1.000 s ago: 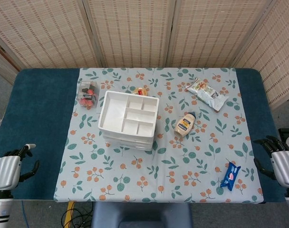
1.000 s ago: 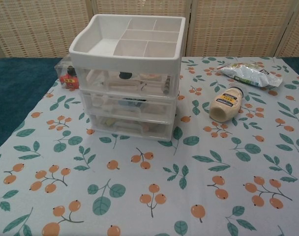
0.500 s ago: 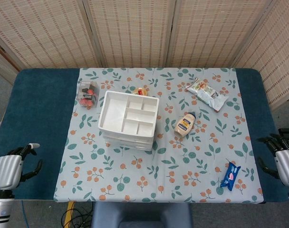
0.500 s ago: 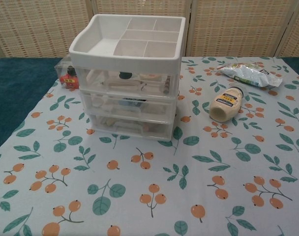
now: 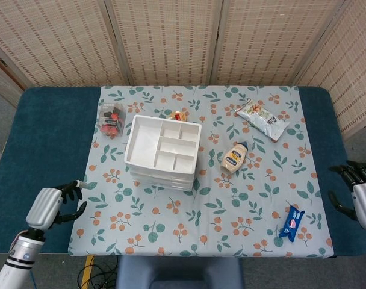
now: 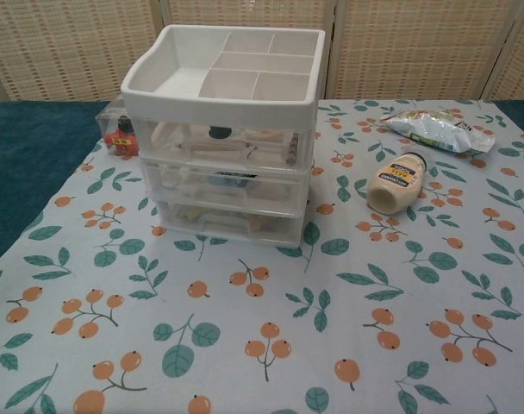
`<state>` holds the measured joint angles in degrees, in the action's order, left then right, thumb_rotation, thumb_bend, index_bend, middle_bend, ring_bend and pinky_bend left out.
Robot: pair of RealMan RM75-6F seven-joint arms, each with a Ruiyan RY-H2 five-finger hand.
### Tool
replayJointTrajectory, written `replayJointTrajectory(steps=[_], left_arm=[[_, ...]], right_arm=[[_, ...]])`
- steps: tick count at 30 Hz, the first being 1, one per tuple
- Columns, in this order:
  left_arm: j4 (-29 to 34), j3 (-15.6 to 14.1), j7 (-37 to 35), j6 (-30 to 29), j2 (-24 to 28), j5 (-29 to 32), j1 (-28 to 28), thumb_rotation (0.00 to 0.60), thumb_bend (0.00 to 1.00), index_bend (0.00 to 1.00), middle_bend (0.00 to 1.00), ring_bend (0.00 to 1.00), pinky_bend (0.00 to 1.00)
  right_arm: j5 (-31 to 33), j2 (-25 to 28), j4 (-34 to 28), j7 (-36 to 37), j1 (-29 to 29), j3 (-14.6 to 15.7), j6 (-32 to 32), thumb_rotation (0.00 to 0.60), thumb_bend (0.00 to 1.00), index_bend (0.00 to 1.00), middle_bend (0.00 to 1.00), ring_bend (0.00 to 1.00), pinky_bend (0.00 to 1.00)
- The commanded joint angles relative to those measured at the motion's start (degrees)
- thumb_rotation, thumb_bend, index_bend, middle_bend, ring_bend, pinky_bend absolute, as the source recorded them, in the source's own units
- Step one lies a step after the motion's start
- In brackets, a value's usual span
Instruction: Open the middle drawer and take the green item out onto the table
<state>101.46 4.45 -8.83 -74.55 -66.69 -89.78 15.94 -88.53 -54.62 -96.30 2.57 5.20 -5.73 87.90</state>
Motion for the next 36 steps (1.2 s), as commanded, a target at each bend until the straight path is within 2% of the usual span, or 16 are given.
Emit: replayJointTrajectory(steps=[1, 8, 12, 16, 21, 26, 36], left_arm=[[-0.61, -0.48, -3.76, 4.95, -1.83, 0.18, 3.24, 0.600, 0.37, 0.39, 0.66, 0.65, 0.81], [-2.74, -0.72, -8.57, 11.21, -6.33, 1.08, 7.62, 0.600, 0.37, 0.42, 0.78, 0.77, 0.94], [-3.83, -0.52, -12.35, 14.85, -9.53, 3.12, 9.80, 0.600, 0.37, 0.35, 0.88, 0.86, 0.99], [-4.72, -0.34, -16.91, 19.72, -11.85, 4.92, 12.54, 0.600, 0.37, 0.29, 0.92, 0.89, 1.00], [-6.10, -0.15, -25.16, 26.75, -14.13, 6.28, 16.61, 0.600, 0.37, 0.20, 0.94, 0.91, 1.00], [-8.47, -0.06, -31.53, 30.41, -16.87, 7.07, 18.86, 0.600, 0.37, 0.14, 0.94, 0.91, 1.00], [-12.56, 2.11, -42.69, 30.41, -23.25, 11.54, 18.80, 0.600, 0.37, 0.12, 0.94, 0.93, 1.00]], right_arm=[[0.10, -0.05, 0.10, 0.02, 0.01, -0.02, -0.04, 0.600, 0.38, 0.25, 0.31, 0.21, 0.27], [0.55, -0.31, 0.42, -0.04, 0.18, -0.13, -0.40, 0.600, 0.38, 0.25, 0.31, 0.21, 0.27], [0.86, -0.60, 0.72, -0.12, 0.60, -0.20, -1.17, 0.600, 0.38, 0.25, 0.31, 0.21, 0.27], [1.27, -0.84, 0.93, -0.27, 1.11, -0.44, -1.91, 0.600, 0.38, 0.25, 0.31, 0.21, 0.27], [1.84, -1.17, 1.08, -0.54, 1.67, -0.58, -2.90, 0.600, 0.38, 0.25, 0.31, 0.21, 0.27], [2.61, -1.19, 1.28, -0.49, 1.67, -0.76, -3.06, 0.600, 0.38, 0.25, 0.31, 0.21, 0.27], [2.76, -1.14, 1.21, -0.46, 1.41, -0.97, -2.26, 0.600, 0.38, 0.25, 0.31, 0.21, 0.27]])
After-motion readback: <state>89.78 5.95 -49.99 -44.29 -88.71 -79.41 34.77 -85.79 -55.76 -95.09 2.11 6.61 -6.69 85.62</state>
